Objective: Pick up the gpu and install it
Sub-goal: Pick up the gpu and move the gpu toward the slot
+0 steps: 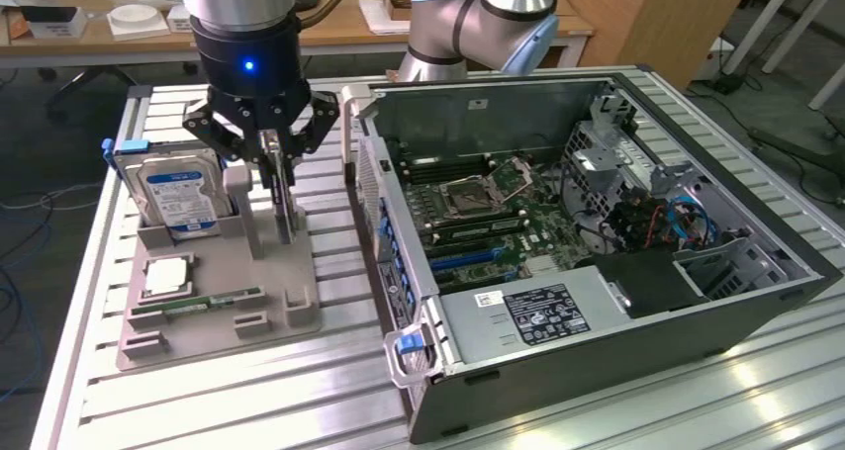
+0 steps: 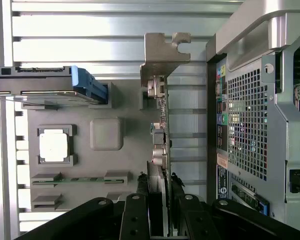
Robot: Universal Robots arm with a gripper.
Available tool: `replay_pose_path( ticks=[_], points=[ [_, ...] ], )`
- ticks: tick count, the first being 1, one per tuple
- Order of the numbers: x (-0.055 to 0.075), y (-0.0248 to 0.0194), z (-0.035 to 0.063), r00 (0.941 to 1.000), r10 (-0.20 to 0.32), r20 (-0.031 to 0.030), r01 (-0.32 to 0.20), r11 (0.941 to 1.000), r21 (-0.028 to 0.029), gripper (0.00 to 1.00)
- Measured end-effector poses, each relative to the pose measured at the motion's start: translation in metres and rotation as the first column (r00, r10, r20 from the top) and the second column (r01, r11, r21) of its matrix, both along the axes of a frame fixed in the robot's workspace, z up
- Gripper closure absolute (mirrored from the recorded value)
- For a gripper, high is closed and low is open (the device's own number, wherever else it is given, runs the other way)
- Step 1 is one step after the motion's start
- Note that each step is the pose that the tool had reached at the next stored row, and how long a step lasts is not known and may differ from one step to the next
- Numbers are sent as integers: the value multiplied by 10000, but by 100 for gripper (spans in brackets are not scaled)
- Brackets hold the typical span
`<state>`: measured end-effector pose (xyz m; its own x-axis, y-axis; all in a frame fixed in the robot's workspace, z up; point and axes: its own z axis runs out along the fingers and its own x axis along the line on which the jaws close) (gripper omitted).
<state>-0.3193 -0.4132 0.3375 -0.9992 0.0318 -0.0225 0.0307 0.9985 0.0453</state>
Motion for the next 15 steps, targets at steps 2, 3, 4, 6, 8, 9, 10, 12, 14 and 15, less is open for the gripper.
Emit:
replay_pose_path(
  ticks=[2,3,4,6,8,9,10,12,14,15],
  points=[
    [0,0,0,10000,0,0,0,10000,0,72],
    [0,0,0,10000,0,0,0,10000,0,72],
    [0,0,0,10000,0,0,0,10000,0,72],
    [0,0,0,10000,0,0,0,10000,0,72],
    [0,0,0,10000,0,0,0,10000,0,72],
    [0,0,0,10000,0,0,0,10000,0,72],
    [0,0,0,10000,0,0,0,10000,0,72],
    [0,0,0,10000,0,0,0,10000,0,72],
    [0,0,7,10000,0,-3,0,10000,-2,72],
    [0,0,19,10000,0,-3,0,10000,-2,72]
  ],
)
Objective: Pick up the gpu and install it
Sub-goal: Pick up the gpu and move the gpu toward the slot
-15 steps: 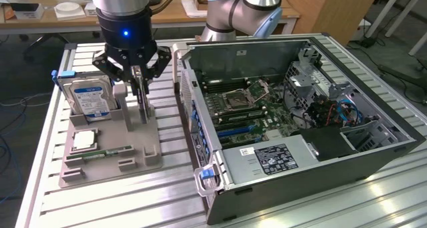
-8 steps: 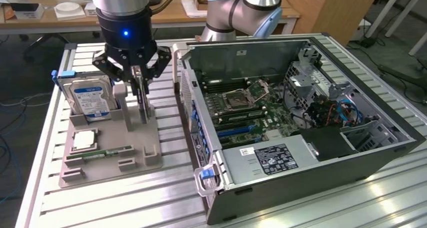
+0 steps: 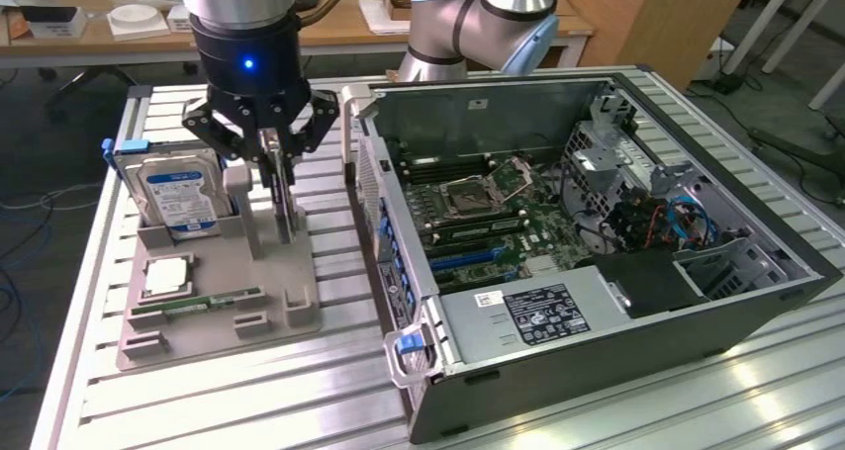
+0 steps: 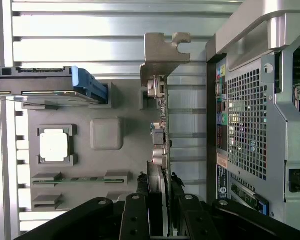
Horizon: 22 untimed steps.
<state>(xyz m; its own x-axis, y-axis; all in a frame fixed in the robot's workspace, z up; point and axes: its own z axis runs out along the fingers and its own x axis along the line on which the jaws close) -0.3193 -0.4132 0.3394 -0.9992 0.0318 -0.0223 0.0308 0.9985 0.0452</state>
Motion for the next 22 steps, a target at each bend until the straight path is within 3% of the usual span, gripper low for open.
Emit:
replay_pose_path(
  ticks=[22],
  points=[
    [0,0,269,10000,1,2,-1,10000,-13,72]
  ],
)
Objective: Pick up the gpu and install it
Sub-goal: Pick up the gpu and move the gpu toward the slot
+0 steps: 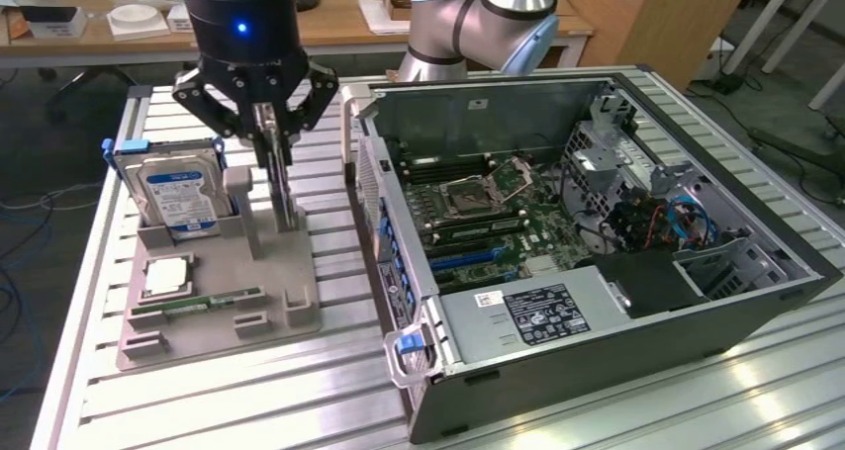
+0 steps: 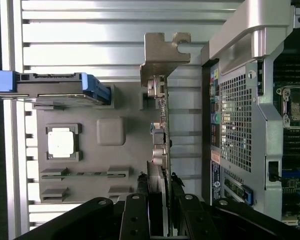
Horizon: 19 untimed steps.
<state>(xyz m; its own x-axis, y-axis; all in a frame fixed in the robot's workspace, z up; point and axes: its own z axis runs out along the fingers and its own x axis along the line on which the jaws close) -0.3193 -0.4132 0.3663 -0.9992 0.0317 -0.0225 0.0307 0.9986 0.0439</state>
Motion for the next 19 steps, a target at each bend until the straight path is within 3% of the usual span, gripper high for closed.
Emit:
replay_pose_path(
  ticks=[7,19],
  points=[
    [0,0,102,10000,0,1,0,10000,-58,72],
    [0,0,401,10000,0,1,0,10000,-68,72]
  ],
)
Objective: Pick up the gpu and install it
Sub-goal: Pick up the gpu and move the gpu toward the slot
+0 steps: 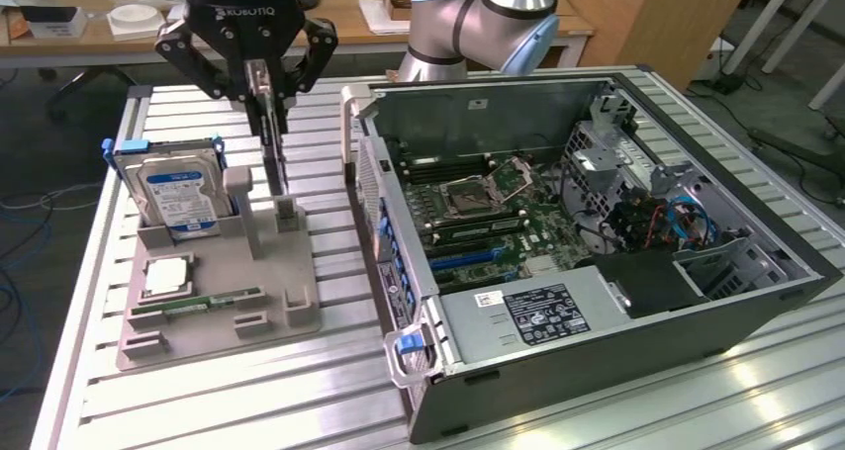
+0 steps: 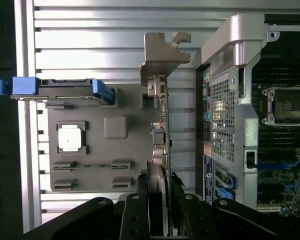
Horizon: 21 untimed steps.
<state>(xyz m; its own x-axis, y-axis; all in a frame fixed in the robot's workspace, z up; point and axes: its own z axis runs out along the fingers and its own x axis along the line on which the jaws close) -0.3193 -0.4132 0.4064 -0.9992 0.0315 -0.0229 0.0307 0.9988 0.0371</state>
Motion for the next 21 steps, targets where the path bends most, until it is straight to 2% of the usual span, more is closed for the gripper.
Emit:
replay_pose_path(
  ticks=[21],
  points=[
    [0,0,67,10000,0,-1,0,10000,-2,72]
  ],
)
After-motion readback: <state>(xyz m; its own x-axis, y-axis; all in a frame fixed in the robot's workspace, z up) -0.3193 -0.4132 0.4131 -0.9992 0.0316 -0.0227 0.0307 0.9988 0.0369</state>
